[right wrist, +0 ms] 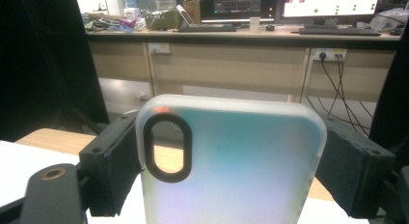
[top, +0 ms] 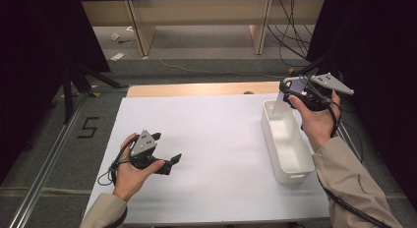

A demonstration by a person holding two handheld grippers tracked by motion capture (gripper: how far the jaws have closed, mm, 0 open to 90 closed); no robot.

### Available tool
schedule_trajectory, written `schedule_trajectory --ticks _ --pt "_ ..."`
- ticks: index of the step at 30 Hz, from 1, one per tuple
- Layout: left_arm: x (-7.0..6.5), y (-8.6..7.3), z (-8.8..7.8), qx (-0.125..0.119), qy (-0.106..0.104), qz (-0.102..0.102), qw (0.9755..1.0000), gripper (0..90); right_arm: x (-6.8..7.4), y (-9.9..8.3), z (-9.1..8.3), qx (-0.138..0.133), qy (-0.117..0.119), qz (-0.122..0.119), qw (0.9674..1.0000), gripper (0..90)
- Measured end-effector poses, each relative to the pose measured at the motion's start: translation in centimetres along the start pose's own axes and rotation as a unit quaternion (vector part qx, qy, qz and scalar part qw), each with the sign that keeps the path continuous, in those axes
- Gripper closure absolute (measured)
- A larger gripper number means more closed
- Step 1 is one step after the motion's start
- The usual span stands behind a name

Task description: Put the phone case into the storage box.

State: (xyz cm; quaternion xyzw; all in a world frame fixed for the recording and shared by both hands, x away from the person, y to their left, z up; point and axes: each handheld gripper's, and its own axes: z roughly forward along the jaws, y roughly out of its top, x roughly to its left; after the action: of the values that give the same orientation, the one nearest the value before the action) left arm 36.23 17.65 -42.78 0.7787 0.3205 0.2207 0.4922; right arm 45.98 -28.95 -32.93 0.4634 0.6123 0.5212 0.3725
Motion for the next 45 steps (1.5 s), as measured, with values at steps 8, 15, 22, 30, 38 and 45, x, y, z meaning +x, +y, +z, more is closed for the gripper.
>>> schedule_trajectory --ticks 8,15,22,30,38,45 --pt "0.0 0.0 0.0 0.0 0.0 0.0 1.0 0.0 -0.1 -0.1 0.6 0.004 -0.003 0.002 1.0 18.0" --pt "0.0 0.0 0.0 0.001 0.0 0.0 1.0 0.0 -0.2 -0.2 0.9 0.005 -0.004 0.003 1.0 18.0" --pt "0.0 0.0 0.1 0.002 0.002 -0.002 1.0 0.0 -0.2 -0.4 1.4 0.007 -0.009 0.0 0.9999 18.0" --pt "0.0 0.0 0.1 0.003 0.001 -0.001 1.0 0.0 -0.4 -0.6 1.8 0.009 -0.012 0.003 0.9999 18.0" --pt "0.0 0.0 0.1 0.003 0.002 -0.001 1.0 0.0 -0.5 -0.9 2.3 0.014 -0.016 0.005 0.9998 18.0" --pt "0.0 0.0 0.1 0.003 0.003 -0.001 1.0 0.0 -0.7 -1.0 2.7 0.015 -0.016 0.008 0.9997 18.0"
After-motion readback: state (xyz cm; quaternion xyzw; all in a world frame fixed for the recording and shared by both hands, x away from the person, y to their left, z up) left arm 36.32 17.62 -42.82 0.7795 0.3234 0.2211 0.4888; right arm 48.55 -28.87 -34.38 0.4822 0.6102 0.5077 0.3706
